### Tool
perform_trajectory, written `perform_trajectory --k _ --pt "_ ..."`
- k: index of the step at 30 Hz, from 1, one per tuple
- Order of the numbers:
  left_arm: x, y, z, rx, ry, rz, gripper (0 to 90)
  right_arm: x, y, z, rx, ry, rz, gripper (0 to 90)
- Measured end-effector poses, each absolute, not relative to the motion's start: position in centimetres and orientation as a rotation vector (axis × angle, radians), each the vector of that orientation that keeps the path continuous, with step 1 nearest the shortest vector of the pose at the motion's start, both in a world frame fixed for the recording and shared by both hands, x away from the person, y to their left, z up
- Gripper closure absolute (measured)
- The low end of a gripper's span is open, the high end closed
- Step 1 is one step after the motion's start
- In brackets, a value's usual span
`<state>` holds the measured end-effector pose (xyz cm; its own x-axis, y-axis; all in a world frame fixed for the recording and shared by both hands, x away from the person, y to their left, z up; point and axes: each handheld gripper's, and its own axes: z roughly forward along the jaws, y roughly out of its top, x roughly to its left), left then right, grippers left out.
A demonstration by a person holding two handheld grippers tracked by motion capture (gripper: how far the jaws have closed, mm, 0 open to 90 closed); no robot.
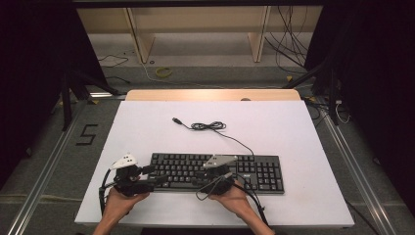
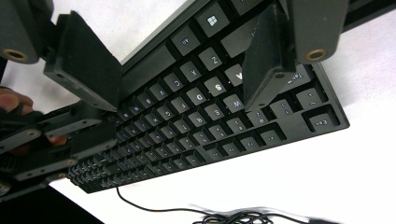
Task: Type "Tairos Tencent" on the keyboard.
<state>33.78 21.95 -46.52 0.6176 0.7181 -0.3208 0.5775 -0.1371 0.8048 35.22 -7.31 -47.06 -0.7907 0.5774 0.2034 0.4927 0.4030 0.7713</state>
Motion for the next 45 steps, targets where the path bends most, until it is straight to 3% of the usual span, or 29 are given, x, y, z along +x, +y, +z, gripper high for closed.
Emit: perform_trajectory --k 8,20,33,45 --pt "33.8 22.0 -46.5 1.824 1.048 0.174 29.0 35.7 -8.2 -46.4 1.009 2.517 1.384 51.1" --pt "33.9 22.1 -46.7 1.851 1.083 0.184 37.4 36.4 -8.7 -45.7 1.044 2.474 1.387 41.0" --pt "34.3 22.4 -47.0 1.902 1.141 0.166 59.8 37.2 -8.5 -45.8 1.050 2.478 1.358 40.6" --pt "34.5 22.4 -47.3 1.964 1.164 0.190 79.2 38.4 -6.7 -45.6 1.030 2.500 1.344 48.7"
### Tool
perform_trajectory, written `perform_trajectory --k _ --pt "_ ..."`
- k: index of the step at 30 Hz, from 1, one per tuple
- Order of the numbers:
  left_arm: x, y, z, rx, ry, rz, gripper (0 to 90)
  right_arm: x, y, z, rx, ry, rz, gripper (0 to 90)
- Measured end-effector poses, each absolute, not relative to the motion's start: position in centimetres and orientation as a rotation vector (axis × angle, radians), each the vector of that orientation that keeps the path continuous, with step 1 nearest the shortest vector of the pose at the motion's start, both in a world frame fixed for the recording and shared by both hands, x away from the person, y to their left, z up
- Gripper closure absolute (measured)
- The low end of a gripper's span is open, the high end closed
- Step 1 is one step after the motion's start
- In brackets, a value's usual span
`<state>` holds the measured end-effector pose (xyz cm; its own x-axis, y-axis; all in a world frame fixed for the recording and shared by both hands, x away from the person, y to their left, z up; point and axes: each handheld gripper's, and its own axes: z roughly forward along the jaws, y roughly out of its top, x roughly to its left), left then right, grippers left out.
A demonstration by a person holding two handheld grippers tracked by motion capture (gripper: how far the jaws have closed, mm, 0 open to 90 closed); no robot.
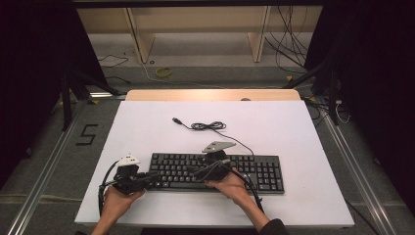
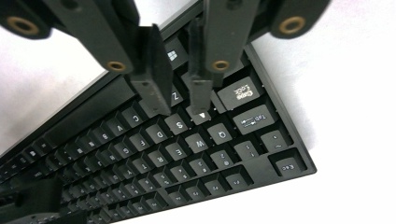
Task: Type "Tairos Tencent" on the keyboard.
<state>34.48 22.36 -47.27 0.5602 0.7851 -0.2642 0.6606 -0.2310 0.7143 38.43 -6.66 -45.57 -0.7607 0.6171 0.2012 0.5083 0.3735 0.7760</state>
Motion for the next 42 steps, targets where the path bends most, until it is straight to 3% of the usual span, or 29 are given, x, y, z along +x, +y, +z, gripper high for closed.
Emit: perform_trajectory --k 10,18,42 --pt "34.5 22.4 -47.3 1.987 1.158 0.206 88.7 39.2 -5.1 -46.0 1.014 2.525 1.298 72.9" --pt "34.6 22.4 -47.4 1.996 1.168 0.207 89.2 39.8 -3.9 -46.4 1.017 2.559 1.249 87.2" --pt "35.1 22.4 -47.8 2.023 1.191 0.208 89.3 40.7 -2.3 -47.6 1.031 2.592 1.194 90.0"
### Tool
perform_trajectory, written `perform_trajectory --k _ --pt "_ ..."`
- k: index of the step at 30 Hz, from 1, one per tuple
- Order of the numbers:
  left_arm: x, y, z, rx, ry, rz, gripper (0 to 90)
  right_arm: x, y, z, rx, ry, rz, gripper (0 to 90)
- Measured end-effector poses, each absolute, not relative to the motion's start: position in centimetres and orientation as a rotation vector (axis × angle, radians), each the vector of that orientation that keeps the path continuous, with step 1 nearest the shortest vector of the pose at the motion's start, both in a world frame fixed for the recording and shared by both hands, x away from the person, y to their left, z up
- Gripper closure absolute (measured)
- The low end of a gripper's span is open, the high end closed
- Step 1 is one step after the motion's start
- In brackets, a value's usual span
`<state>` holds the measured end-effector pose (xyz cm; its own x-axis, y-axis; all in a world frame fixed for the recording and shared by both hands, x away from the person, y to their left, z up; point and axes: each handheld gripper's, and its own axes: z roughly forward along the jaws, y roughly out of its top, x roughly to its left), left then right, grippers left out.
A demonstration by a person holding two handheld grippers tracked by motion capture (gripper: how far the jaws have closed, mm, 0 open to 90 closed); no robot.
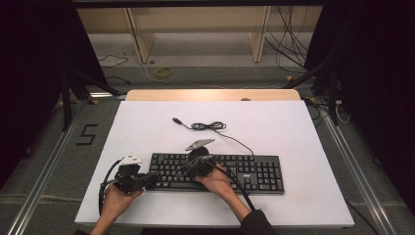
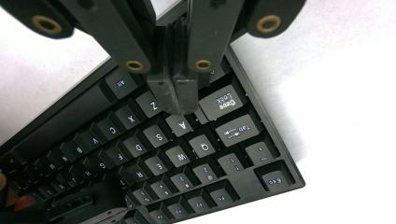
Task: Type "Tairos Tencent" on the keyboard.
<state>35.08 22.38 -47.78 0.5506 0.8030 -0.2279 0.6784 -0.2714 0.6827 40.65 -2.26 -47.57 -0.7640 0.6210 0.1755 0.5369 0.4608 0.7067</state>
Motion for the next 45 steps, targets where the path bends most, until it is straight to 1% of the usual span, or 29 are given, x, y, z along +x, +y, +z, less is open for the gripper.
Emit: perform_trajectory --k 31,33,37,42,43,45 --pt "35.1 22.2 -48.0 2.037 1.190 0.210 89.2 40.6 -2.2 -47.9 1.059 2.594 1.172 90.0" --pt "34.9 22.2 -47.6 2.020 1.168 0.219 88.3 40.5 -2.5 -47.6 1.061 2.586 1.210 85.2" --pt "34.8 21.9 -47.4 2.010 1.143 0.236 86.3 40.2 -3.1 -47.1 1.049 2.567 1.254 80.5" --pt "34.8 21.8 -47.2 1.990 1.132 0.227 79.7 40.0 -4.0 -46.4 1.045 2.538 1.289 74.3" --pt "34.8 21.8 -47.2 1.990 1.132 0.227 77.7 40.0 -4.0 -46.4 1.045 2.538 1.289 74.3" --pt "34.9 21.8 -47.1 1.972 1.124 0.230 74.5 39.9 -4.6 -46.2 1.040 2.532 1.312 69.8"
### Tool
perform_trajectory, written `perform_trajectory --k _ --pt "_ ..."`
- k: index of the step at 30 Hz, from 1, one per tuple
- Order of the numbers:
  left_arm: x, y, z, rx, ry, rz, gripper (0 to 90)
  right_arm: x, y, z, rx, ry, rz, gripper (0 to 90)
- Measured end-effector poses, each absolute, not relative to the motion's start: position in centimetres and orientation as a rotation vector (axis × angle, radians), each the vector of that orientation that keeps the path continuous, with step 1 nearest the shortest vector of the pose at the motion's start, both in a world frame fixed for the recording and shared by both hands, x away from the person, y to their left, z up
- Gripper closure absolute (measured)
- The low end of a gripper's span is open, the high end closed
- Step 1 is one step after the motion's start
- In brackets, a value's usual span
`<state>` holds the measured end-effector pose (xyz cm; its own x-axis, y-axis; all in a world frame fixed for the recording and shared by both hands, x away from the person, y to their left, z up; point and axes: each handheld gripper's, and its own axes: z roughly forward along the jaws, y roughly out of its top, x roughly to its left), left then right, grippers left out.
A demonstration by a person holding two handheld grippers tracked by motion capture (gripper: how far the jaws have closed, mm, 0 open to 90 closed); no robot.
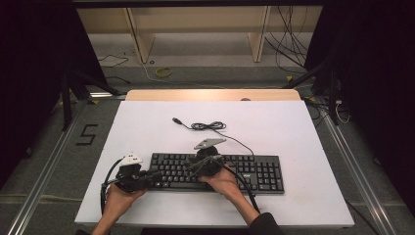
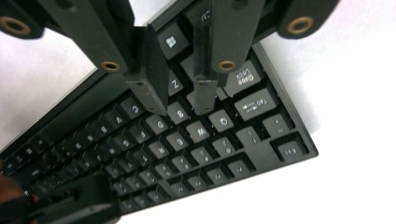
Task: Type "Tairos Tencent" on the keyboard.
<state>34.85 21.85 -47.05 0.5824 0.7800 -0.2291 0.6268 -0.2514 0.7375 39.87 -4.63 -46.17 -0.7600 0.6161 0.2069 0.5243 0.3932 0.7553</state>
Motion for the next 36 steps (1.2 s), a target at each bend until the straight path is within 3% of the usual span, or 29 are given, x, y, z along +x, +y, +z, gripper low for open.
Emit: perform_trajectory --k 11,19,25,36 --pt "35.8 21.9 -47.0 1.884 1.143 0.205 47.1 38.7 -6.6 -45.9 1.044 2.527 1.351 48.9" --pt "36.5 21.5 -46.9 1.870 1.139 0.187 36.8 37.8 -7.8 -45.6 1.050 2.498 1.391 41.6" --pt "37.2 20.9 -46.6 1.886 1.132 0.183 42.5 37.2 -8.4 -45.5 1.038 2.503 1.393 39.6" --pt "38.4 19.4 -46.7 1.964 1.110 0.160 71.3 36.5 -9.4 -45.9 1.029 2.519 1.364 36.9"
